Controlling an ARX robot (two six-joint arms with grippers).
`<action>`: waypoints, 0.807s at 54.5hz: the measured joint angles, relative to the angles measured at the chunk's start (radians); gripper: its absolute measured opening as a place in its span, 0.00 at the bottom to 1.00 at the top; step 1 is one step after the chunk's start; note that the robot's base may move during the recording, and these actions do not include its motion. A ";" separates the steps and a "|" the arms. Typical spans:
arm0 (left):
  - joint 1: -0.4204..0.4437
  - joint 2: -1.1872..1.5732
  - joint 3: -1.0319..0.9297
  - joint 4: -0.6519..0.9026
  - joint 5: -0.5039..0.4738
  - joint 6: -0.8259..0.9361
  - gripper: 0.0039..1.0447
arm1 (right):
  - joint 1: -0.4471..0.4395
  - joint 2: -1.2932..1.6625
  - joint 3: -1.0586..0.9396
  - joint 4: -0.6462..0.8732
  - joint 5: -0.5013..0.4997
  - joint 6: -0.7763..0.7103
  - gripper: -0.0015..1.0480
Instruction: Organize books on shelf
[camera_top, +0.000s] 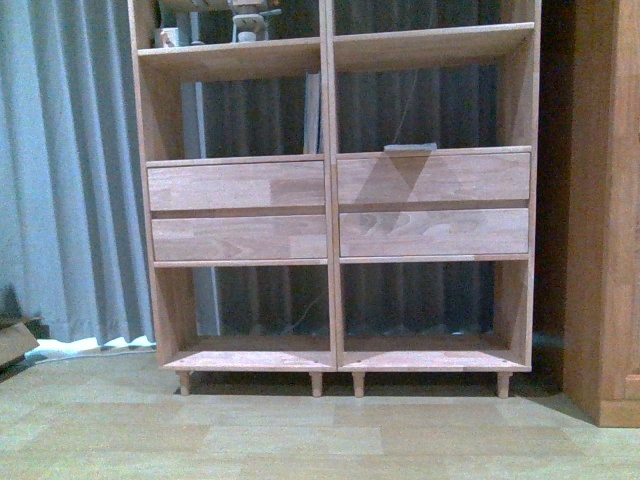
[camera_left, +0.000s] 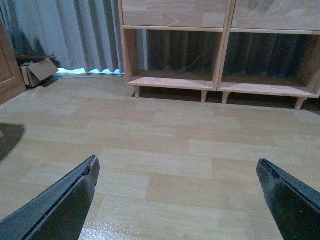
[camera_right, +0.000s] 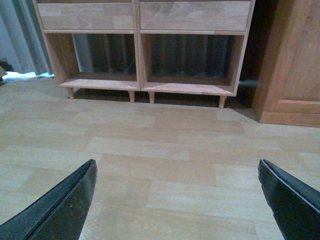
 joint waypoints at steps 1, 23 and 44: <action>0.000 0.000 0.000 0.000 0.000 0.000 0.93 | 0.000 0.000 0.000 0.000 0.000 0.000 0.93; 0.000 0.000 0.000 0.000 0.000 0.000 0.93 | 0.000 0.000 0.000 0.000 0.000 0.000 0.93; 0.000 0.000 0.000 0.000 0.000 0.000 0.93 | 0.000 0.000 0.000 0.000 0.000 0.000 0.93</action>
